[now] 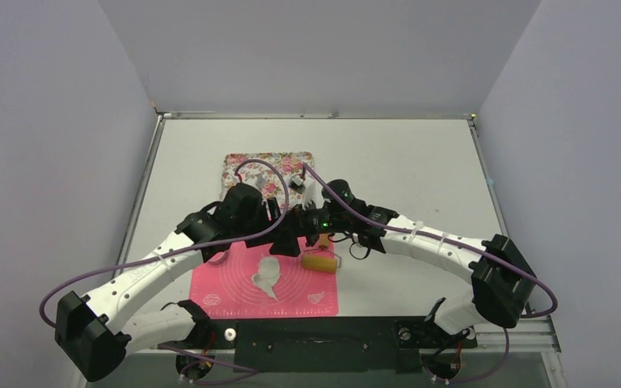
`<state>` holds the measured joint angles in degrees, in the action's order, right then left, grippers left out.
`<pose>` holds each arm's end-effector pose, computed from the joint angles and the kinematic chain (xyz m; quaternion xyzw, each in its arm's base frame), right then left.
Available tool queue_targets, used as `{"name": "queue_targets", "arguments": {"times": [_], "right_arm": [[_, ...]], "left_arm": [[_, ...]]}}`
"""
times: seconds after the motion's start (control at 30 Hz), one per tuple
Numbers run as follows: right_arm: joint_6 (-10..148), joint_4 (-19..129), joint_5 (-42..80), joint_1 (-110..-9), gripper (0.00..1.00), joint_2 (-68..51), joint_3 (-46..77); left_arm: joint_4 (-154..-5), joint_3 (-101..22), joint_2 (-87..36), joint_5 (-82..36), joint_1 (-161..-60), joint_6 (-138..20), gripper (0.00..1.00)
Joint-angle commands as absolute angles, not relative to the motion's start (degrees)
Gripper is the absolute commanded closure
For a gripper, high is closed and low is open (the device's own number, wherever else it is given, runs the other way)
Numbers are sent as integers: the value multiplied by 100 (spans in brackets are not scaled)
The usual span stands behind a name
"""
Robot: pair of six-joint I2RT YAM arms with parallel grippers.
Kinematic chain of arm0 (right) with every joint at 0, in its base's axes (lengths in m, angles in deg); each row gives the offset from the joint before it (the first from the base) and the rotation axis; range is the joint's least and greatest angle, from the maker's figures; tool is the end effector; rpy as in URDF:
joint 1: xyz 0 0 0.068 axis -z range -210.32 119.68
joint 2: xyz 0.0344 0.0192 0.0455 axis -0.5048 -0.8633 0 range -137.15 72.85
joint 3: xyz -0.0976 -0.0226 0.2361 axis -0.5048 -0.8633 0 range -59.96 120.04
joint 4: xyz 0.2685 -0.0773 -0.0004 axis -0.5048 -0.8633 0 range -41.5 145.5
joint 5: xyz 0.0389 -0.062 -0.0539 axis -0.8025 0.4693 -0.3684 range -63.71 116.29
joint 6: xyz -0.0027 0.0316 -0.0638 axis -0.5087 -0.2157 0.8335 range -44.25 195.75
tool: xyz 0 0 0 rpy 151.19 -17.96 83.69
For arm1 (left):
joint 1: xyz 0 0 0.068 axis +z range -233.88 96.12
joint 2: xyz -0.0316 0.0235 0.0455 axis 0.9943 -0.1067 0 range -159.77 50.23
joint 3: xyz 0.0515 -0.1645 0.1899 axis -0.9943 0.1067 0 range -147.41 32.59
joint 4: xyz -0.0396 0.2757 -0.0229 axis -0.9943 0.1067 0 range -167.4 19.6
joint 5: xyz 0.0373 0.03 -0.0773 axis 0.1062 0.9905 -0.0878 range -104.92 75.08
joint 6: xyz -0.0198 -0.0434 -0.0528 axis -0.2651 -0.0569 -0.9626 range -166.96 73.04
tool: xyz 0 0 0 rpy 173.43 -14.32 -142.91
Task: Roll out the dumpling wrappers from the dough
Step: Place the dumpling wrapper on the work surface.
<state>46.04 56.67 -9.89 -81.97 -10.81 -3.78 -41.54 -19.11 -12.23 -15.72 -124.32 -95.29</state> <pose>0.1983 0.3066 0.2367 -0.3145 0.7615 0.5270 0.2085 0.2031 -0.1741 0.2458 -0.0614 0.9271 -0.2632 0.2596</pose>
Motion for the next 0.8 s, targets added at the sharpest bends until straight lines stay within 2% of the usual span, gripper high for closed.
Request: {"name": "queue_targets", "arguments": {"times": [0.0,0.5,0.57,0.6,0.63,0.67,0.77], "right_arm": [[4579,5745,-934,-8138,8,-496,-239],[4792,5269,-248,-8153,9,-478,-394],[4740,5032,508,-8251,10,-509,-412],[4788,4891,1543,-8415,10,-519,-381],[4837,4697,2077,-8540,10,-533,-390],[4939,4658,3320,-8854,10,-544,-404],[5198,4716,5581,-9540,10,-782,-370]], "left_arm": [[-3331,-1935,-1255,-785,-12222,-9386,44],[-3709,-1872,-1760,-1104,-11809,-9491,44],[-3954,-1733,-1784,-1403,-11603,-9696,44],[-4063,-1663,-1769,-1733,-11529,-9793,44],[-4344,-1494,-1696,-1898,-11386,-10037,44],[-4500,-1385,-1650,-2235,-11324,-10170,44],[-5030,-1082,-1488,-2901,-11053,-10946,44]]}}
